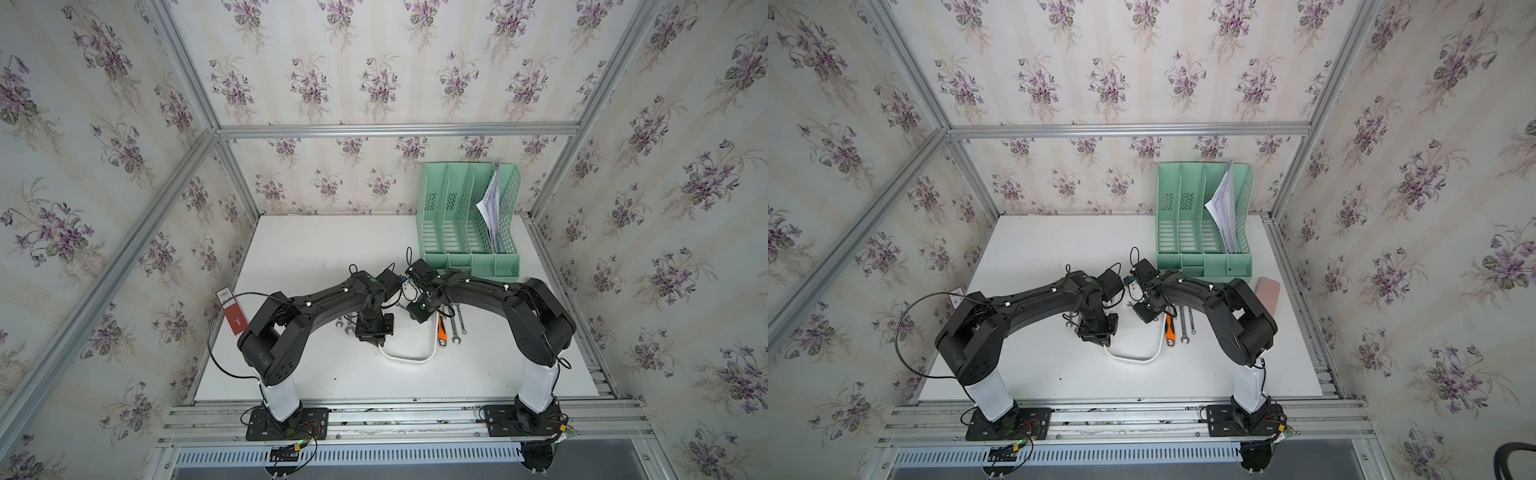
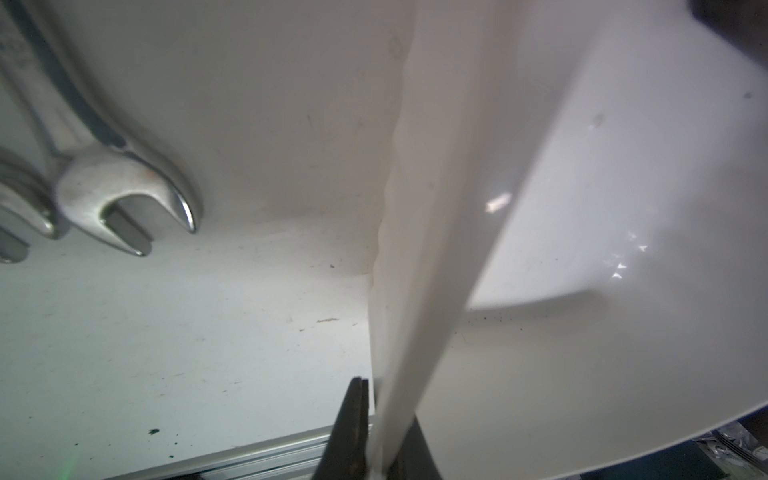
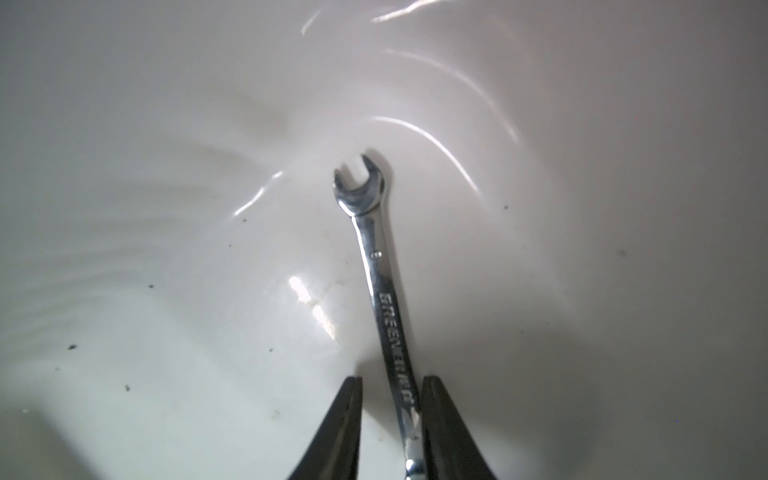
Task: Take out the wrench from the storage box
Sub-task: Pick up the wrench from the storage box.
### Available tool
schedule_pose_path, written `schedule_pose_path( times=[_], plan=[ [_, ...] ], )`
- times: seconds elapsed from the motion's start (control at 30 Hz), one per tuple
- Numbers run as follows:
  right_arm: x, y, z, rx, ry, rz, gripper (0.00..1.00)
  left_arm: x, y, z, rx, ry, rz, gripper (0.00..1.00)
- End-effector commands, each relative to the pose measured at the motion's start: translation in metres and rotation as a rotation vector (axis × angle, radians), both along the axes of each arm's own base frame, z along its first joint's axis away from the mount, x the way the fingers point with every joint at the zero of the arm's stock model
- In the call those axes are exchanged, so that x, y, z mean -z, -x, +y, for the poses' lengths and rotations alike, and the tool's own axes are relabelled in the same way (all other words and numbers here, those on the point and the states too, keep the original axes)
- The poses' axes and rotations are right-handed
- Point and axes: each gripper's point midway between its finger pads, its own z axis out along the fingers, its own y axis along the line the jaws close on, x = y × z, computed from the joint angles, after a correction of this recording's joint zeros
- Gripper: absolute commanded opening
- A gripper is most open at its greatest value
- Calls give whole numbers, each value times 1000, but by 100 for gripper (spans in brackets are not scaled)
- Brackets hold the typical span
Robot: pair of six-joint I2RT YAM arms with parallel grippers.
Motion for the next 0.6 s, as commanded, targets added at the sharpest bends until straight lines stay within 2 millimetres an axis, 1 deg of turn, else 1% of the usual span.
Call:
schedule_pose_path(
  times=[0.0,0.27,0.4,0.57],
  plan=[
    [6,7,-9,38,38,29,31,6,-23,-4,-9,-4,-103,5],
    [8,-2,-10,83,83,36,29,3,-24,-3,-5,-2,-113,5],
    [11,-2,-15,89,126,52,25,2,-24,-4,-5,2,-117,5],
    [13,1,-15,65,159,76,24,2,-24,-4,-6,6,-120,5]
  ],
)
